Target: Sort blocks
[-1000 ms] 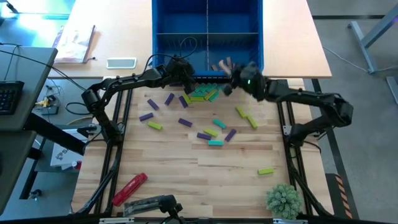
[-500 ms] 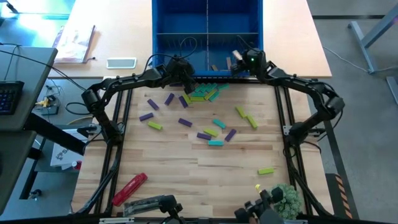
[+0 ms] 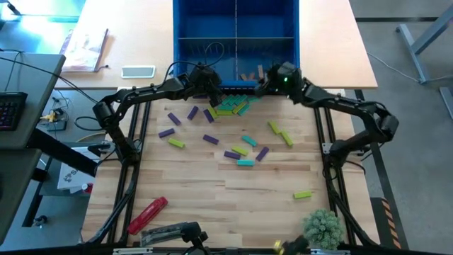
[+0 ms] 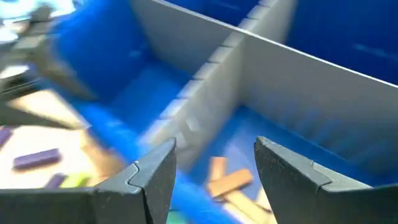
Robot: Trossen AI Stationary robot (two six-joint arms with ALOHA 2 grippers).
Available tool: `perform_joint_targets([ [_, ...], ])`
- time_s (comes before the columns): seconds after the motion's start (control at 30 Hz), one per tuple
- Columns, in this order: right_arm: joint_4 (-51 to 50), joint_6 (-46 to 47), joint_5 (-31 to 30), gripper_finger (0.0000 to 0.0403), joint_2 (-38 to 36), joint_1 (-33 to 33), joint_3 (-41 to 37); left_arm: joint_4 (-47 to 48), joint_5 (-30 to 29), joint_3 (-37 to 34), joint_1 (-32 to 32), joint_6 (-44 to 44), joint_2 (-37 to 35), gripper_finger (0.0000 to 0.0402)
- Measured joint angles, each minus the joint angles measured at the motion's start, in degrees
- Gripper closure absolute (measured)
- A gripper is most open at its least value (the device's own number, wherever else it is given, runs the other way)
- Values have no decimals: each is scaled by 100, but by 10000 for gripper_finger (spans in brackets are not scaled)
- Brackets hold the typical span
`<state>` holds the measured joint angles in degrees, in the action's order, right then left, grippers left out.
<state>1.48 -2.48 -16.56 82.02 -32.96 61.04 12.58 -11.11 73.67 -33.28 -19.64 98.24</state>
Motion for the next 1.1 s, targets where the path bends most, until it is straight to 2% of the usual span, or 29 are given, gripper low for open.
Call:
perform_joint_targets([
  [0.4,346,-102,-879,202,-5,2282,0,0,0,0,0,0,0,238],
  [0.6,586,-1,-1291,202,-5,2816,0,0,0,0,0,0,0,238],
  [0.87,566,441,-1160,202,123,3332,0,-2,0,0,0,0,0,238],
  [1.03,399,1143,-1442,202,459,3799,0,0,2,0,0,0,0,238],
  [1.1,200,1660,-1236,202,342,3905,-154,-2,-2,0,2,0,0,238],
])
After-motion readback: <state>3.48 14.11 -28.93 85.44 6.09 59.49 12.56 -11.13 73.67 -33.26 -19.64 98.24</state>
